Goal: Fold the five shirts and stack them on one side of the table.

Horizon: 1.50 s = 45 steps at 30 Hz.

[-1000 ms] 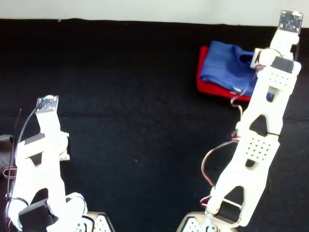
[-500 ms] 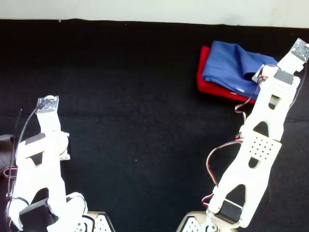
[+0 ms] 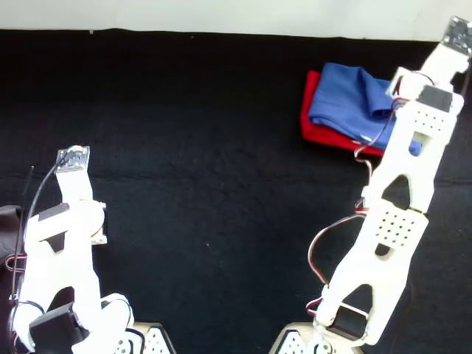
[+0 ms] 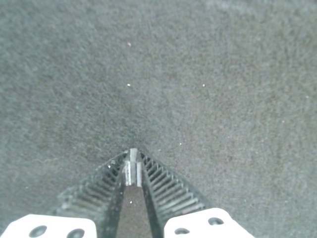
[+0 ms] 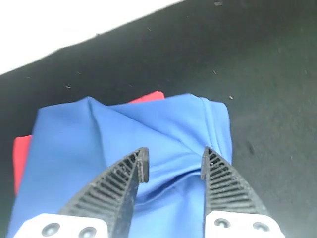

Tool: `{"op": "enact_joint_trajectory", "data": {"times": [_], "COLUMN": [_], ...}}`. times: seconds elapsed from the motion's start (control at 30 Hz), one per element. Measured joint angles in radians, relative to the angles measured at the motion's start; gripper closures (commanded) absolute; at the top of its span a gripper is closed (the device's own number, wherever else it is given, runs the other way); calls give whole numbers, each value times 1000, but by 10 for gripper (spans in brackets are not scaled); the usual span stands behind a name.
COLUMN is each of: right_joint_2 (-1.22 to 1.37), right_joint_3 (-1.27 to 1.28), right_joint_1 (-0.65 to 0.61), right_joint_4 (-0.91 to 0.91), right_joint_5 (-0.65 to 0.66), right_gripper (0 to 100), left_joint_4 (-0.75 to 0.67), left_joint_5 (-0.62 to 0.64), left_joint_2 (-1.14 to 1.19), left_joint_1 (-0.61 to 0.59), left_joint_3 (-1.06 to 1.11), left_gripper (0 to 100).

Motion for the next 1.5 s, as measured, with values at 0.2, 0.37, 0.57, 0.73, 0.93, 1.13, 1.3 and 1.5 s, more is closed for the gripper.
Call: {"op": "enact_joint_trajectory", "data": {"times": [0.2,0.37,0.57,0.73,0.93,1.13,1.3,1.5], "right_joint_2": [-25,-2,101,161,184,186,186,187], "right_joint_3": [-2,-2,0,0,3,3,2,-153], "right_joint_1": [-71,-132,-127,-97,3,69,91,86], "right_joint_4": [21,66,66,29,-175,-399,-477,-419], "right_joint_5": [28,121,230,296,301,301,301,252], "right_gripper": [871,940,943,943,943,943,943,943], "left_joint_4": [0,0,0,0,0,0,0,0], "left_joint_5": [0,0,0,0,0,0,0,0], "left_joint_2": [0,0,0,0,0,0,0,0], "left_joint_1": [0,0,0,0,0,0,0,0], "left_joint_3": [0,0,0,0,0,0,0,0], "left_gripper": [987,987,987,987,987,987,987,987]}}
